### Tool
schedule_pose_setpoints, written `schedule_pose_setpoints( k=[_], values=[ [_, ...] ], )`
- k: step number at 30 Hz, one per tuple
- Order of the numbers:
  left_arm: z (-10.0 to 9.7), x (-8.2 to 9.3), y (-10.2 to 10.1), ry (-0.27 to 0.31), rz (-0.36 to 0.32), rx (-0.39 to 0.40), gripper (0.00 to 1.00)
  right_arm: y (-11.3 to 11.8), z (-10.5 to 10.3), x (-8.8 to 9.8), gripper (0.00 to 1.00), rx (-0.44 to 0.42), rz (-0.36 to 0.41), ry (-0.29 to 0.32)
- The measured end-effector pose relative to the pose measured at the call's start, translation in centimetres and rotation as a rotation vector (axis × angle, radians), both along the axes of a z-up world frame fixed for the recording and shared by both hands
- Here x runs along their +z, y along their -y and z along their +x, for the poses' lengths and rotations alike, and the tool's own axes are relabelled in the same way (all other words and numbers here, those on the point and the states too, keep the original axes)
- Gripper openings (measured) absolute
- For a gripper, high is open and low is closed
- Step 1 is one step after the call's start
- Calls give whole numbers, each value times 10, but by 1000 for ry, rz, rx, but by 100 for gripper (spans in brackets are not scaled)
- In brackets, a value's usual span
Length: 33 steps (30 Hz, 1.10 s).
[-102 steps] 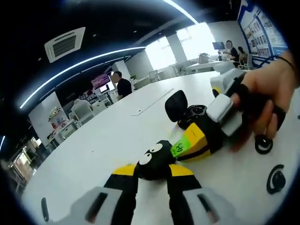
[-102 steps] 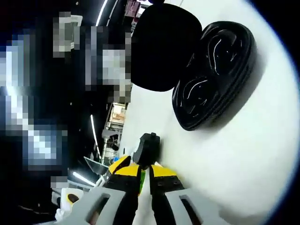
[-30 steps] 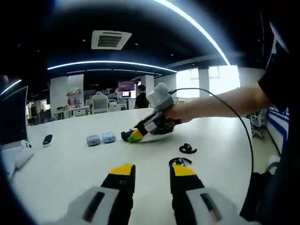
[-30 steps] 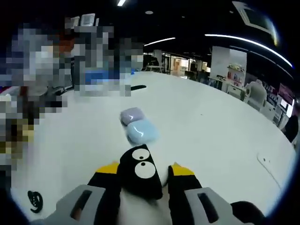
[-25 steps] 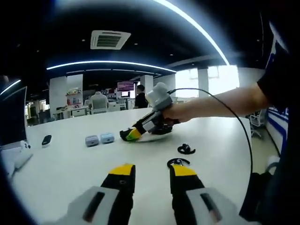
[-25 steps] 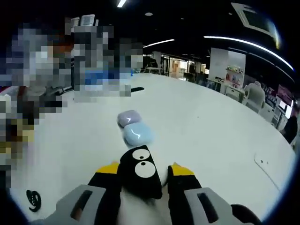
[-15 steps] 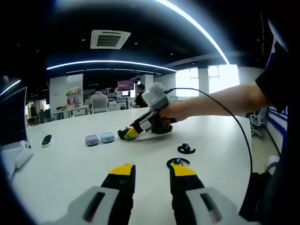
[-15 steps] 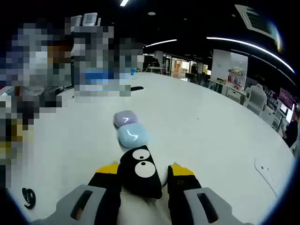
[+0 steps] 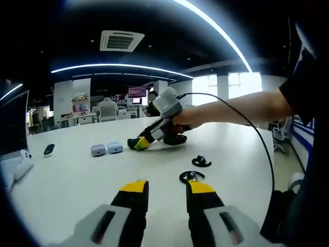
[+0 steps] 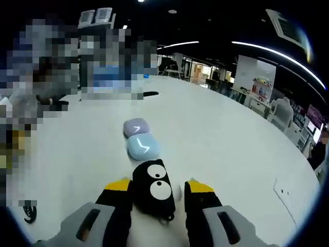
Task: Pick up the earbuds from the table and place the earbuds into the earbud case
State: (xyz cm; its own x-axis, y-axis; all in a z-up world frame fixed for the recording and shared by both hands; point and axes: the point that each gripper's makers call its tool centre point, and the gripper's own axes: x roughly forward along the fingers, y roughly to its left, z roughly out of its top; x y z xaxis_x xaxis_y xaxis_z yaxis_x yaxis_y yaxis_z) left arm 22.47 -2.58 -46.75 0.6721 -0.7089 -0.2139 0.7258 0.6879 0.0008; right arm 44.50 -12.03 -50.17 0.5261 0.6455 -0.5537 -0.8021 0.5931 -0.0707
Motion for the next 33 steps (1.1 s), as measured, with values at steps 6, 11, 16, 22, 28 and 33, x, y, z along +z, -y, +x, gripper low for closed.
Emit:
schedule_pose_setpoints(
  k=[6, 11, 16, 22, 28, 33],
  values=[
    [-5, 1, 1, -2, -3, -1, 31, 3, -13, 25, 41, 5, 47, 25],
    [-12, 0, 7, -3, -1, -14, 31, 29, -29, 56, 41, -12, 94, 77],
    [-19, -3, 12, -14, -2, -34, 32, 97, -27, 78, 43, -91, 55, 163],
    [-34, -7, 30, -97, -72, -109, 36, 144, -23, 71, 45, -164, 88, 113],
    [-46, -8, 40, -126, -86, -145, 39, 154, -14, 47, 48, -160, 125, 43],
    [-54, -10, 38, -133, -64, -140, 39, 145, -10, 32, 47, -145, 202, -11]
  ],
)
